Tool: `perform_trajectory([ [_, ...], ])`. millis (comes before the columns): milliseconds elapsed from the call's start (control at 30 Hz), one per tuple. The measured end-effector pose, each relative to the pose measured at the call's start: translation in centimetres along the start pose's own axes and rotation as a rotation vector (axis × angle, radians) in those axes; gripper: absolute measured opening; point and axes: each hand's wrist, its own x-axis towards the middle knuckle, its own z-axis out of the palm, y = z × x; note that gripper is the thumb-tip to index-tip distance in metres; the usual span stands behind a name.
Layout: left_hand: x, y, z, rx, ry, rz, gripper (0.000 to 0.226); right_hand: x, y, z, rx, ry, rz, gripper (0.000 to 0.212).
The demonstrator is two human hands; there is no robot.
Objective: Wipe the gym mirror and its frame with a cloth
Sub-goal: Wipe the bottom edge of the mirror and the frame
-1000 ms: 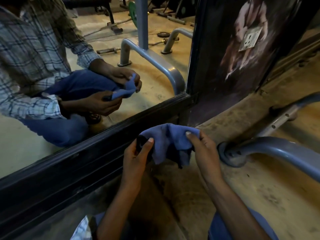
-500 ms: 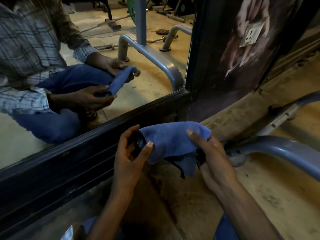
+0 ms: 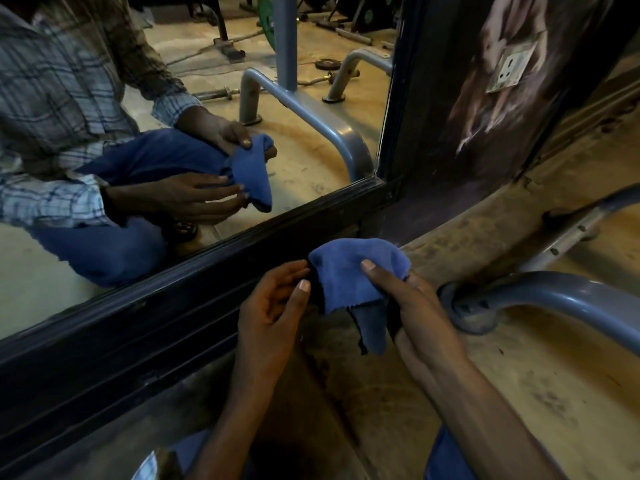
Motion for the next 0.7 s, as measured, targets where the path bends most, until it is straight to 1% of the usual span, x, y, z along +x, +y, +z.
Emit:
perform_trajectory([
  [33, -0.1, 0.2, 0.3, -0.024, -0.033, -0.017, 0.035, 0.1, 0.1, 0.1, 0.006, -0.008, 0.008, 0.027],
  [67, -0.3, 0.3, 0.7, -0.048, -0.060, -0.039, 0.040, 0.1, 0.2, 0.2, 0.009, -0.012, 0.021, 0.026],
  [167, -0.4, 0.4, 1.5, -0.138, -0.084, -0.110, 0.054, 0.4, 0.7, 0.4, 0.007, -0.001, 0.057, 0.014],
  [233, -0.3, 0.5, 1.6, -0.183, -0.079, -0.145, 0.057, 0.6, 1.1, 0.6, -0.050, 0.014, 0.045, 0.016],
  [300, -0.3, 0.4, 1.5, -0.191, -0.083, -0.159, 0.053, 0.7, 1.2, 0.7, -0.158, 0.047, -0.024, 0.017],
  [400, -0.5, 0.3, 1.3, -0.153, -0.088, -0.137, 0.042, 1.0, 1.4, 0.4, -0.354, 0.059, -0.153, 0.009],
  [467, -0.5, 0.3, 1.2, -0.160, -0.065, -0.119, 0.038, 1.1, 1.5, 0.4, -0.390, 0.048, -0.172, 0.013],
  [567, -0.4, 0.3, 0.9, -0.182, -0.036, -0.099, 0.032, 1.2, 1.5, 0.8, -0.355, 0.003, -0.107, 0.027],
  [700, -0.4, 0.4, 0.7, -0.178, -0.034, -0.080, 0.029, 1.2, 1.4, 0.8, -0.115, -0.074, 0.057, 0.040],
])
